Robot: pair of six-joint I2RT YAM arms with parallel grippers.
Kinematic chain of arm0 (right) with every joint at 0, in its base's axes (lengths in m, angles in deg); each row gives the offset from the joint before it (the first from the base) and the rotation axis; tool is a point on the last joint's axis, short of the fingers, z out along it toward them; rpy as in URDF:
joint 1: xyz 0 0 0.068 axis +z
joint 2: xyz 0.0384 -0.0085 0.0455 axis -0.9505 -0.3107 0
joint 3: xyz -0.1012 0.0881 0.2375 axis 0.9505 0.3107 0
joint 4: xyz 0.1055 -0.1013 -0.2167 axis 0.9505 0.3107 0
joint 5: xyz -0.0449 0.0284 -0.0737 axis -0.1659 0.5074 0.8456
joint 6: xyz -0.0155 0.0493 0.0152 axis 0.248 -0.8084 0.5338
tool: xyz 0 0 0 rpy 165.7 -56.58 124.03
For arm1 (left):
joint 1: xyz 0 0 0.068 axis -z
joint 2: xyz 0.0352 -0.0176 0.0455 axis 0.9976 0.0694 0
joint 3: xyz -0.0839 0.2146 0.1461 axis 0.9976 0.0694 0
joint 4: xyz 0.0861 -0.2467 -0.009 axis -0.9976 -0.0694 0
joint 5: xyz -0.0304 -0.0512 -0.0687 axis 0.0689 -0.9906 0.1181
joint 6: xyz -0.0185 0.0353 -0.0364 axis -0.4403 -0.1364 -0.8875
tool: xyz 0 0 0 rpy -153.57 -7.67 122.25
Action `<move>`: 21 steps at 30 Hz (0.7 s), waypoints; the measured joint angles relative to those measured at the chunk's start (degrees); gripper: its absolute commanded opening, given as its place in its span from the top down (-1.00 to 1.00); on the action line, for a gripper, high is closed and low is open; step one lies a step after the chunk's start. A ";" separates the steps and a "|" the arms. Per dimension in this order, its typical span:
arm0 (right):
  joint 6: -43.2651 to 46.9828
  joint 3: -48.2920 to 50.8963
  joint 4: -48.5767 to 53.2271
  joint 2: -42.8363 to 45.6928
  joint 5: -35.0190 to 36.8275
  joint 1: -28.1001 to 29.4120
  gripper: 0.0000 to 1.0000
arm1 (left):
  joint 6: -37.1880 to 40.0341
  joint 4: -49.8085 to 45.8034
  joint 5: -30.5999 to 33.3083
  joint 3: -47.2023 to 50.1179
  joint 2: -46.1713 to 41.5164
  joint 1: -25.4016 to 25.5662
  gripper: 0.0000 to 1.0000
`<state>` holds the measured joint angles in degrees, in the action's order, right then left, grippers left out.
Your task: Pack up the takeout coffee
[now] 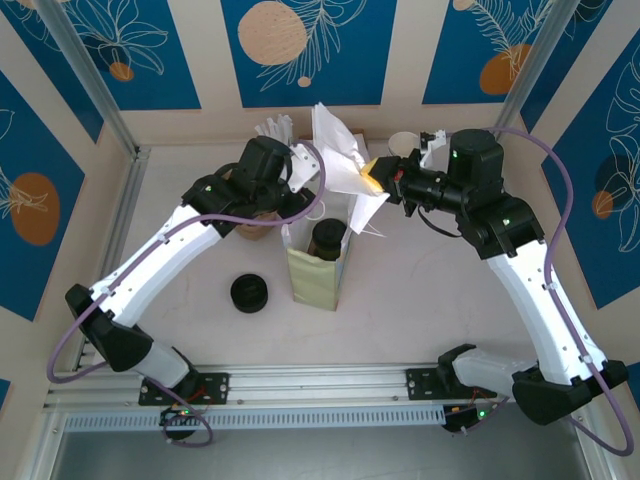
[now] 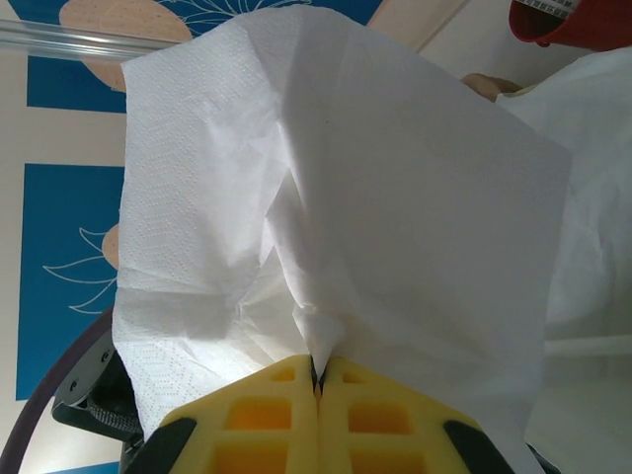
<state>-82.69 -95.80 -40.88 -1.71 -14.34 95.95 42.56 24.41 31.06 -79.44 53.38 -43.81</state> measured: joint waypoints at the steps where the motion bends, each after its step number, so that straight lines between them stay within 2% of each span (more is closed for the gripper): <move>1: -0.04 0.22 -0.22 0.13 0.00 0.02 1.00 | 0.09 0.04 -0.81 0.00 0.00 0.00 -0.01; 6: -0.17 0.96 -0.76 0.37 0.17 0.68 1.00 | 0.61 0.07 -4.11 0.28 -0.02 0.00 -0.08; 14: -0.44 2.73 -1.49 0.92 1.14 1.79 1.00 | 2.05 -1.22 -5.05 0.44 0.17 -0.07 -0.02; 21: -1.16 4.37 -2.64 1.03 1.99 3.76 1.00 | 1.33 -0.26 -4.70 1.38 0.74 -0.57 0.41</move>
<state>-83.85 -91.43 -43.52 -0.68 -12.35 99.71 43.89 24.15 26.36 -78.06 54.12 -44.37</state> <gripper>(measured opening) 0.059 0.349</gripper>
